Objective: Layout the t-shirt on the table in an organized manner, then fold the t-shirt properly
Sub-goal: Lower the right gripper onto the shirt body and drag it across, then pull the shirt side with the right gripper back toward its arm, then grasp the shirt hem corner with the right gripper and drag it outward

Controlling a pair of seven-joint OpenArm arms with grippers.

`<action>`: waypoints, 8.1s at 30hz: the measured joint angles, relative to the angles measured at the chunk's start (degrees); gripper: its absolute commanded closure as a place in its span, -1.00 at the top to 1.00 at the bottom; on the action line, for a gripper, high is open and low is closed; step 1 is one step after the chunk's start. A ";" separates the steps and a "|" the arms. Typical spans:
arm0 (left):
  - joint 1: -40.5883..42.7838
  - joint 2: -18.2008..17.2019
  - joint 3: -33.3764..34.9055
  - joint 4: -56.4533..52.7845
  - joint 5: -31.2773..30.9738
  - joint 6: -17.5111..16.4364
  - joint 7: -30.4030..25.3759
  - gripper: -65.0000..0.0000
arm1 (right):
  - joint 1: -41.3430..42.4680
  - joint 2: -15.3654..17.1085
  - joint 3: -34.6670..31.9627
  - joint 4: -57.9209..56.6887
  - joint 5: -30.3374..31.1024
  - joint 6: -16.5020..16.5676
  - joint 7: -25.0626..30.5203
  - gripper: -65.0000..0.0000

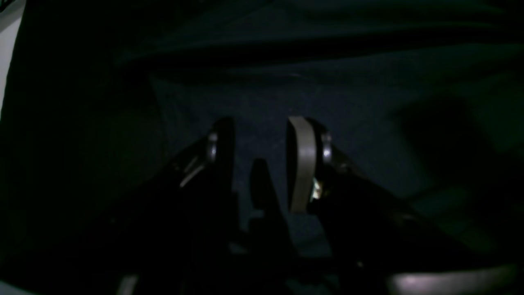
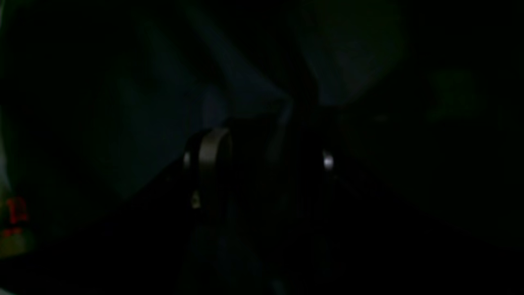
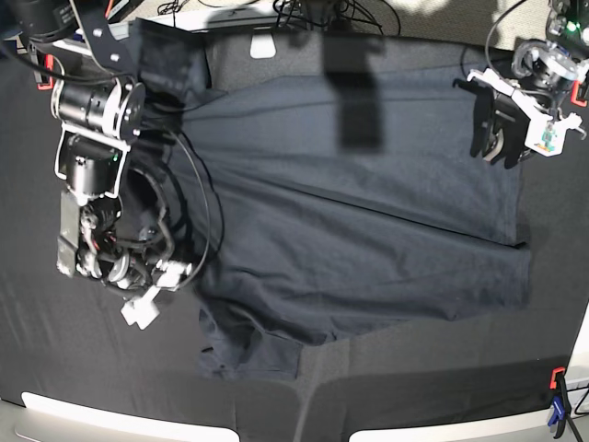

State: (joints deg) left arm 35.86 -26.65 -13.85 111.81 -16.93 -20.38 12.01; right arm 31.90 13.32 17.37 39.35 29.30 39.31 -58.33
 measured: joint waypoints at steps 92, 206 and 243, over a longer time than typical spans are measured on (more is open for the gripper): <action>-0.11 0.00 0.00 0.00 0.00 0.20 -1.51 -0.40 | -9.75 -21.42 -37.51 22.60 -20.65 0.20 14.95 -0.72; -0.13 3.78 0.00 0.00 0.02 0.20 -1.51 -0.40 | 6.25 10.05 -6.32 17.99 -5.92 -3.06 4.66 -0.37; 0.00 3.82 0.00 0.00 0.04 0.20 0.66 -0.40 | 13.88 4.57 -6.34 -9.27 -44.50 -23.82 56.50 -1.00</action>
State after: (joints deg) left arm 35.86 -22.83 -13.85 111.81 -16.88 -20.18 12.67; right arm 45.78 17.89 11.03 30.09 -15.20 15.49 -1.83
